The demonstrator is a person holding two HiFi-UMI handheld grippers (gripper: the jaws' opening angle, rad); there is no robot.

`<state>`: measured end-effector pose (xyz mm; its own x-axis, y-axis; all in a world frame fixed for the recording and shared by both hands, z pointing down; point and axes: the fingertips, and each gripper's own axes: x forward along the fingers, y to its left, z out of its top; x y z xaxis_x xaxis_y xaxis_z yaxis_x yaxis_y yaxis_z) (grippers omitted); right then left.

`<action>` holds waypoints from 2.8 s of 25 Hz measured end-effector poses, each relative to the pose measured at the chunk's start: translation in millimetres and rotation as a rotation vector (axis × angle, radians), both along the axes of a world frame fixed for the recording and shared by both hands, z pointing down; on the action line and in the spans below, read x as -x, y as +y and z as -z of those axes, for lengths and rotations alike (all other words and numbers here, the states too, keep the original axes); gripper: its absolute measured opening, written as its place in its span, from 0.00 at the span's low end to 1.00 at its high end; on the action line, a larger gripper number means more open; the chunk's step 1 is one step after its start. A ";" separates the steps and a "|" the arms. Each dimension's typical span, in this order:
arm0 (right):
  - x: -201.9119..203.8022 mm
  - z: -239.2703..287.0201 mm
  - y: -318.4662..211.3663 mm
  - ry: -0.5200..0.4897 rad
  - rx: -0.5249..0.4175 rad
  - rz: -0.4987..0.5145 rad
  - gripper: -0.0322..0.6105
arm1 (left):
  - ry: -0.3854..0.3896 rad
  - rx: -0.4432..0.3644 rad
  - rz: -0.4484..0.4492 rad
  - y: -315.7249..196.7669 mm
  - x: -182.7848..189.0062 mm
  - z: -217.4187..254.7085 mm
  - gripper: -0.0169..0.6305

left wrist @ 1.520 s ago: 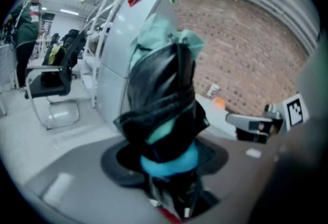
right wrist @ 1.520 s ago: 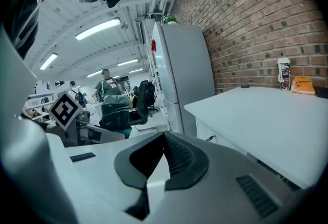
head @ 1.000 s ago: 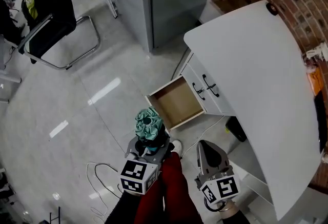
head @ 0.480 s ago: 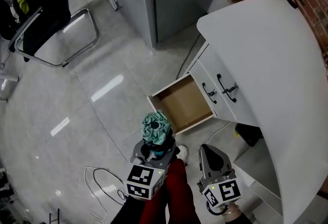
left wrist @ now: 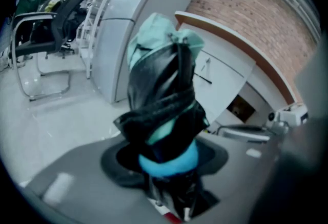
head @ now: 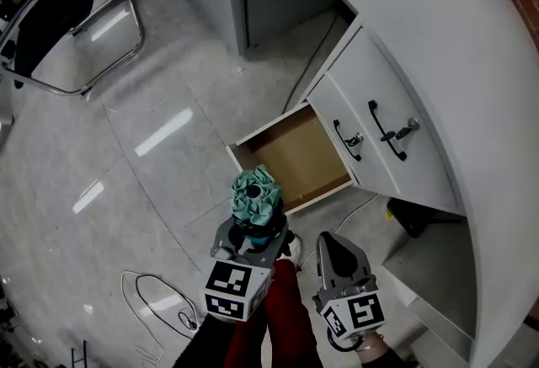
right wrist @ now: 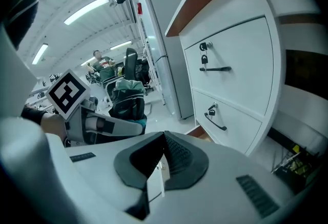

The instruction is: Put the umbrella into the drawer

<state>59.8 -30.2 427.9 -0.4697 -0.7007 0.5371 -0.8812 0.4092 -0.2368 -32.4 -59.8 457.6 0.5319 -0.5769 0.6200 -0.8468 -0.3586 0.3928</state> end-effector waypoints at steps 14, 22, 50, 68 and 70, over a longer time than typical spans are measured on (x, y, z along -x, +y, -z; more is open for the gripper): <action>-18.0 -62.3 -20.1 0.024 -0.010 -0.024 0.05 | 0.025 0.008 -0.007 -27.8 -25.1 -68.8 0.38; -29.6 -95.3 -50.8 0.036 -0.058 -0.033 0.05 | 0.016 -0.001 -0.030 -51.8 -33.1 -109.7 0.38; -38.7 -207.2 -103.1 0.019 -0.228 -0.057 0.05 | -0.077 -0.079 -0.282 -111.3 -85.0 -253.9 0.38; -43.7 -240.1 -119.8 0.055 -0.202 -0.065 0.05 | -0.112 0.026 -0.335 -129.2 -102.8 -314.2 0.39; -42.5 -245.6 -122.5 0.059 -0.186 -0.063 0.05 | -0.114 0.038 -0.328 -132.2 -102.5 -317.0 0.39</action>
<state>102.3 -152.6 673.5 -0.3936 -0.8173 0.4209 -0.9164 0.3851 -0.1091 70.1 -192.0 774.6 0.6111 -0.3625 0.7037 -0.7283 -0.6058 0.3204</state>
